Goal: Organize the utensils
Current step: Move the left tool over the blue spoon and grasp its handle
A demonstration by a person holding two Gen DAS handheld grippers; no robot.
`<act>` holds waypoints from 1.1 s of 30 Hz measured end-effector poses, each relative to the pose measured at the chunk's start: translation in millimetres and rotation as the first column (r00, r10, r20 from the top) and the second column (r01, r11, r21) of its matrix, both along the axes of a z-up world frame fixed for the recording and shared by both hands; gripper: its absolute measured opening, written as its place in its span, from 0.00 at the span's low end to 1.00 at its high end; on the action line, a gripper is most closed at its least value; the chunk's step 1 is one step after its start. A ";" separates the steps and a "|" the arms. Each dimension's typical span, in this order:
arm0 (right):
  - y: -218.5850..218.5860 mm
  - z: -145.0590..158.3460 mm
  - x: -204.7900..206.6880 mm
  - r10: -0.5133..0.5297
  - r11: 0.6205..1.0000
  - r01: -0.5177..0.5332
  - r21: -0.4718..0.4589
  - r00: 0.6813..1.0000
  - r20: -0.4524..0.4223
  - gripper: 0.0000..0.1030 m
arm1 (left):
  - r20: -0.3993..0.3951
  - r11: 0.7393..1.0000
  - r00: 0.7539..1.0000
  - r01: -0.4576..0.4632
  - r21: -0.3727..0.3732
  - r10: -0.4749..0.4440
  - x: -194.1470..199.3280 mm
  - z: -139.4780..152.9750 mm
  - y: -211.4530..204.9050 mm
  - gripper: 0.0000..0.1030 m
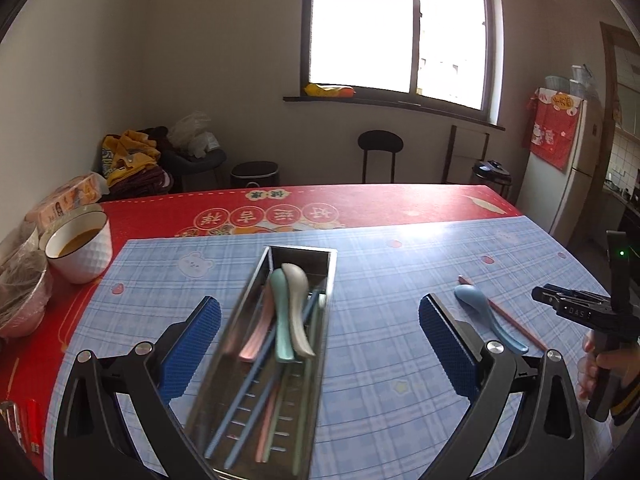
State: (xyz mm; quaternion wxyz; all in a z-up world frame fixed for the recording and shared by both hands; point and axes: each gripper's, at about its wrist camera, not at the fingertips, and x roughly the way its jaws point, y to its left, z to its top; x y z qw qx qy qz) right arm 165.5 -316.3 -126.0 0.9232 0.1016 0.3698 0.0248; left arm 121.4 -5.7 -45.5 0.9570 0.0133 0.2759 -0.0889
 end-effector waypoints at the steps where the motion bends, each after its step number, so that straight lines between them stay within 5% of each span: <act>1: -1.5 -0.3 0.3 -0.002 1.000 0.002 0.000 1.000 0.000 0.34 | -0.019 1.000 1.000 0.022 -0.001 -0.022 2.9 -3.5 -13.6 0.93; 11: -29.0 -13.9 -7.6 0.007 0.998 -0.005 0.069 1.000 -0.028 0.34 | -0.233 0.979 0.951 0.194 -0.055 -0.202 39.8 -56.9 -127.5 0.64; 15: -39.3 -17.7 -7.1 0.003 0.990 0.001 0.138 1.000 -0.027 0.34 | -0.269 0.972 0.935 0.231 -0.032 -0.231 49.3 -71.4 -160.8 0.61; 21: -42.4 -21.1 -8.2 0.038 0.981 -0.034 0.192 0.999 -0.017 0.34 | -0.311 0.972 0.921 0.230 -0.047 -0.233 60.8 -83.8 -179.4 0.58; 26: -45.7 -21.4 -11.3 0.048 0.974 -0.046 0.220 0.999 -0.003 0.34 | -0.357 0.973 0.905 0.218 -0.079 -0.232 70.5 -95.8 -188.9 0.41; 33: -45.8 -20.1 -13.3 0.062 0.971 -0.064 0.232 0.998 0.014 0.34 | -0.376 0.972 0.897 0.231 -0.051 -0.233 71.6 -105.4 -203.1 0.39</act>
